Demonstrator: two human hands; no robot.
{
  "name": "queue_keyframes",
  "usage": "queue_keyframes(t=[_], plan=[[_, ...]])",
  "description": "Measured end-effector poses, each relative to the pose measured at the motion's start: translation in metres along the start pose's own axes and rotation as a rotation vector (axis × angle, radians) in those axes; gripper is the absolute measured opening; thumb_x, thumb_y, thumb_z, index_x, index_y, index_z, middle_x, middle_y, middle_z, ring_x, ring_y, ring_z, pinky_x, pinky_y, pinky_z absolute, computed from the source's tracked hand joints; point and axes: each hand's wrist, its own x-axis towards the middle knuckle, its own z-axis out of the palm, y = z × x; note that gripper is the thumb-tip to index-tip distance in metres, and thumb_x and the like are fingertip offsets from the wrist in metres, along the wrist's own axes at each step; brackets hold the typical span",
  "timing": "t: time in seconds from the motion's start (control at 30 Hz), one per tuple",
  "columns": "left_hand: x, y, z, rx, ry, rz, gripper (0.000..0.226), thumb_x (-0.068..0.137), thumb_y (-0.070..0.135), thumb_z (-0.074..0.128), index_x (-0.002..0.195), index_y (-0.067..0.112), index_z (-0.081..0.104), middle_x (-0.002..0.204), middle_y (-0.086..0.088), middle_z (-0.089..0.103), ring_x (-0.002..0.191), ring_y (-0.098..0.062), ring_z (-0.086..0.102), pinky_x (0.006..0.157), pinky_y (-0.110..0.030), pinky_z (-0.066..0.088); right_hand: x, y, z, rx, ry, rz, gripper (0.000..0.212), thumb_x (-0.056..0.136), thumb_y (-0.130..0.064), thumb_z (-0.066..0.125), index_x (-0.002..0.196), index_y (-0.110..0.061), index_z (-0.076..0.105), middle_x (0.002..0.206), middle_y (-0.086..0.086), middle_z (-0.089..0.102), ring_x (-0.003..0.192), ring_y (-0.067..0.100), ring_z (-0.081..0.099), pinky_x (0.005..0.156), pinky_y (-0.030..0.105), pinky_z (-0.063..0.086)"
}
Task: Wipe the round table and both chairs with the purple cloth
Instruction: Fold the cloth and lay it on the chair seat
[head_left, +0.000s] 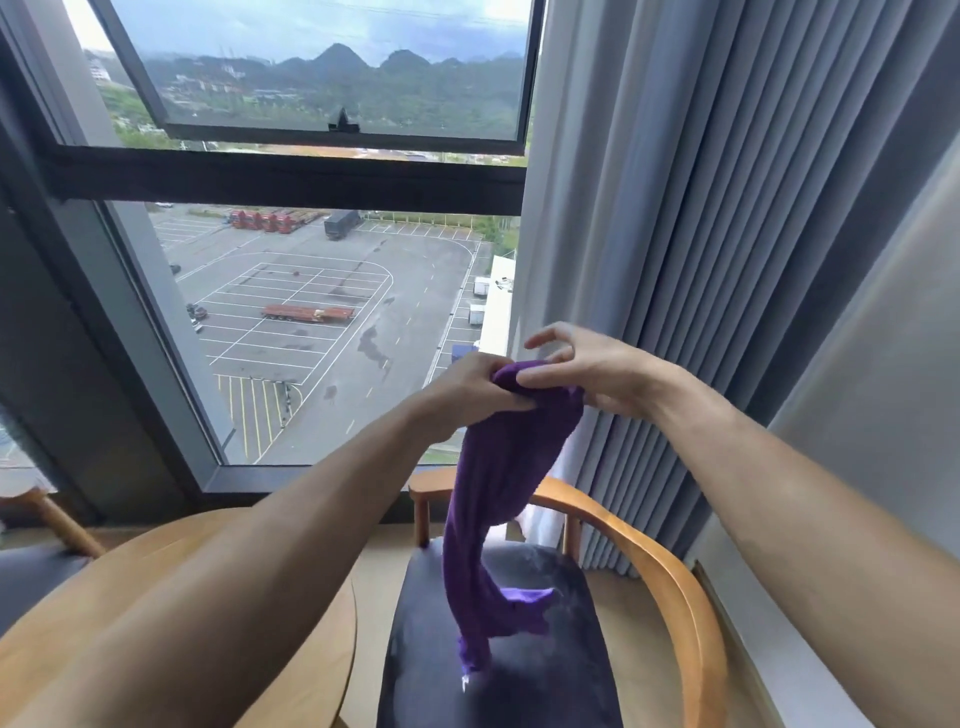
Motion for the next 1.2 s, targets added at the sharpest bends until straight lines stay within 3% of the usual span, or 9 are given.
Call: queue_keyframes(t=[0.13,0.3,0.4,0.57,0.73,0.8,0.87,1.0,1.2], plan=[[0.0,-0.001,-0.005,-0.096,0.058,0.065,0.019,0.081,0.017,0.071,0.097,0.006,0.071,0.089,-0.02,0.069,0.08,-0.02,0.063,0.08,-0.046,0.055,-0.006,0.024,-0.005,-0.246,-0.058,0.026,0.032,0.078,-0.016,0.083,0.107,-0.012,0.07,0.091,-0.005,0.071,0.086,0.012,0.06,0.078,0.032,0.044],[-0.002,0.018,-0.014,-0.033,0.111,0.142,0.017,0.081,0.005,0.076,0.079,0.006,0.059,0.072,-0.002,0.057,0.068,-0.012,0.05,0.062,-0.026,0.039,-0.006,0.024,-0.009,-0.171,0.234,-0.195,0.018,0.088,-0.01,0.072,0.105,-0.005,0.075,0.103,0.013,0.076,0.097,0.019,0.071,0.093,0.035,0.056],[-0.005,0.028,-0.025,-0.069,0.097,0.178,0.029,0.079,-0.003,0.077,0.073,0.01,0.052,0.061,0.003,0.055,0.059,-0.011,0.046,0.052,-0.018,0.034,-0.016,0.009,-0.021,-0.07,0.255,-0.329,0.017,0.089,-0.005,0.07,0.103,-0.012,0.075,0.092,0.006,0.075,0.087,0.014,0.071,0.078,0.026,0.057],[-0.005,0.039,-0.038,0.133,0.152,0.262,0.034,0.072,0.01,0.086,0.072,0.006,0.052,0.064,-0.003,0.049,0.059,-0.013,0.041,0.054,-0.025,0.032,-0.026,-0.013,-0.04,-0.268,0.291,-0.379,0.027,0.078,-0.006,0.081,0.066,-0.02,0.061,0.06,-0.01,0.055,0.057,0.004,0.052,0.056,0.018,0.042],[-0.008,0.046,-0.057,0.468,0.078,0.229,0.029,0.072,0.023,0.086,0.094,0.025,0.067,0.08,0.007,0.066,0.069,-0.008,0.059,0.059,-0.02,0.049,-0.019,-0.016,-0.06,-0.483,0.333,-0.316,0.029,0.075,-0.018,0.086,0.08,-0.015,0.058,0.068,-0.005,0.057,0.063,0.009,0.05,0.061,0.024,0.042],[-0.007,0.046,-0.068,0.595,0.021,0.186,0.014,0.075,0.024,0.082,0.074,0.026,0.068,0.069,0.007,0.063,0.063,-0.011,0.058,0.053,-0.024,0.047,-0.015,-0.014,-0.063,-0.571,0.329,-0.3,0.023,0.079,-0.019,0.083,0.091,-0.021,0.064,0.075,-0.005,0.062,0.069,0.011,0.056,0.067,0.025,0.046],[-0.005,0.04,-0.08,0.675,0.02,0.142,0.033,0.074,0.024,0.083,0.056,0.021,0.055,0.058,0.004,0.05,0.055,-0.013,0.046,0.051,-0.027,0.035,-0.01,-0.013,-0.064,-0.705,0.327,-0.285,0.01,0.086,-0.023,0.076,0.094,-0.022,0.07,0.081,0.0,0.066,0.076,0.018,0.061,0.071,0.027,0.048],[0.0,0.026,-0.098,0.734,0.11,0.158,0.035,0.066,0.022,0.084,0.063,0.01,0.051,0.065,-0.007,0.051,0.061,-0.02,0.044,0.056,-0.032,0.033,0.004,-0.014,-0.061,-0.853,0.336,-0.28,0.025,0.092,-0.033,0.069,0.089,-0.009,0.076,0.093,0.013,0.069,0.088,0.03,0.064,0.081,0.043,0.054],[0.009,0.008,-0.107,0.712,0.177,0.144,0.04,0.066,0.022,0.088,0.07,0.022,0.048,0.069,0.004,0.053,0.061,-0.011,0.046,0.054,-0.028,0.033,0.02,-0.012,-0.067,-0.788,0.403,-0.3,0.02,0.09,-0.024,0.073,0.085,-0.005,0.077,0.085,0.019,0.069,0.073,0.026,0.059,0.071,0.037,0.051]])
